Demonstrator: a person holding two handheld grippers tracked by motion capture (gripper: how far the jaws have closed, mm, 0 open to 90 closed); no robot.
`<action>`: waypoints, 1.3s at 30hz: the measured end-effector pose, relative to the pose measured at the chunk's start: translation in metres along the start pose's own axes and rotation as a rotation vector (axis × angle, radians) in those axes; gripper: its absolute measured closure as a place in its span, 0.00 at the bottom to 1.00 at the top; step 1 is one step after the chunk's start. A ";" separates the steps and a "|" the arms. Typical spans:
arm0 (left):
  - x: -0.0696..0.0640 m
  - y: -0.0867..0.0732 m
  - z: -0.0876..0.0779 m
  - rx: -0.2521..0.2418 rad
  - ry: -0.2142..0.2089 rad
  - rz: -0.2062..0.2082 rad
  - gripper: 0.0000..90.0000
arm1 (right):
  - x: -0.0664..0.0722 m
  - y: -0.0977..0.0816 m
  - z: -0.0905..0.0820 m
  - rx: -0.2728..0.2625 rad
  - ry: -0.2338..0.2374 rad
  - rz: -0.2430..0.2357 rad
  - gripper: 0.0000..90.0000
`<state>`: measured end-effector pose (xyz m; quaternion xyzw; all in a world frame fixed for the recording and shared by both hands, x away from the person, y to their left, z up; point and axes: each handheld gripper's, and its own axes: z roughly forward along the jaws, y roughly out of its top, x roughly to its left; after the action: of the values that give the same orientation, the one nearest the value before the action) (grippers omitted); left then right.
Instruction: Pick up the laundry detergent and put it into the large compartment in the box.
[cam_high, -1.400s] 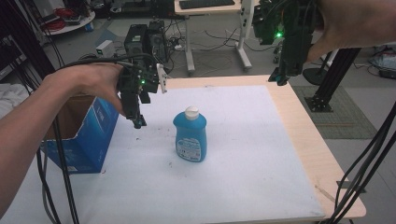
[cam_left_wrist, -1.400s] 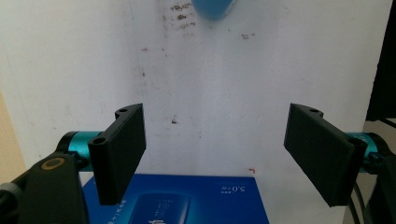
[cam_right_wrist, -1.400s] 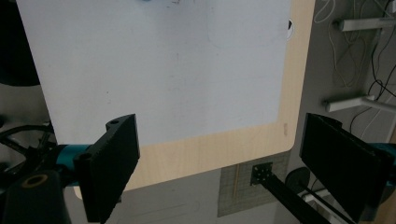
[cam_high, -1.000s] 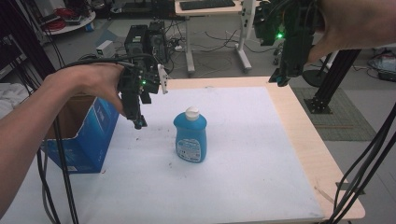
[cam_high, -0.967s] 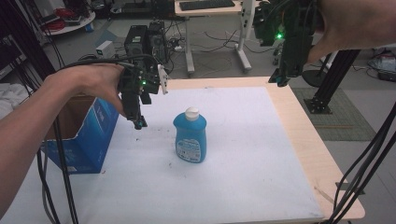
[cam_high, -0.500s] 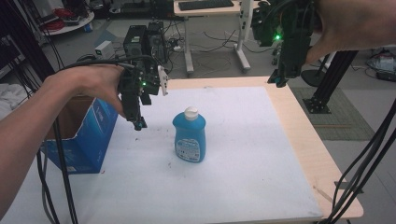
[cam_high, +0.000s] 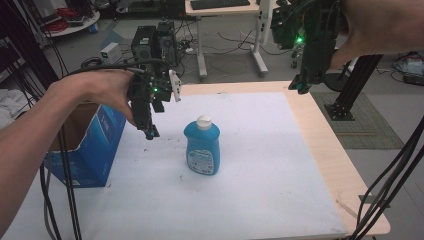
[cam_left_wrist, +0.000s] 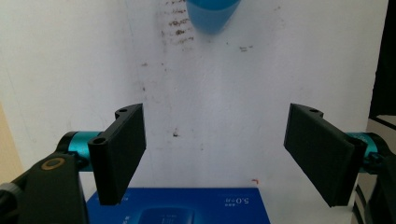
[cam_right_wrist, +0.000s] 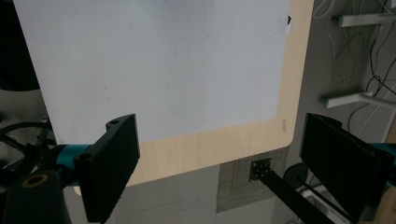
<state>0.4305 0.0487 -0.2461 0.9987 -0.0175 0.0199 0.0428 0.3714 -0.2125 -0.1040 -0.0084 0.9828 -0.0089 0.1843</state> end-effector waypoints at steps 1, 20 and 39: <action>0.001 0.001 0.001 -0.002 -0.002 0.003 0.23 | 0.000 0.000 0.000 -0.001 0.000 0.000 0.13; 0.008 0.026 0.018 -0.150 -0.031 0.109 0.23 | 0.001 -0.003 0.002 0.002 0.001 0.018 0.13; 0.012 0.056 0.040 -0.220 -0.069 0.195 0.23 | 0.004 -0.006 -0.001 0.008 -0.003 0.033 0.13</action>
<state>0.4418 -0.0107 -0.2811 0.9817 -0.1181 -0.0125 0.1490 0.3673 -0.2187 -0.1048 0.0087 0.9824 -0.0100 0.1861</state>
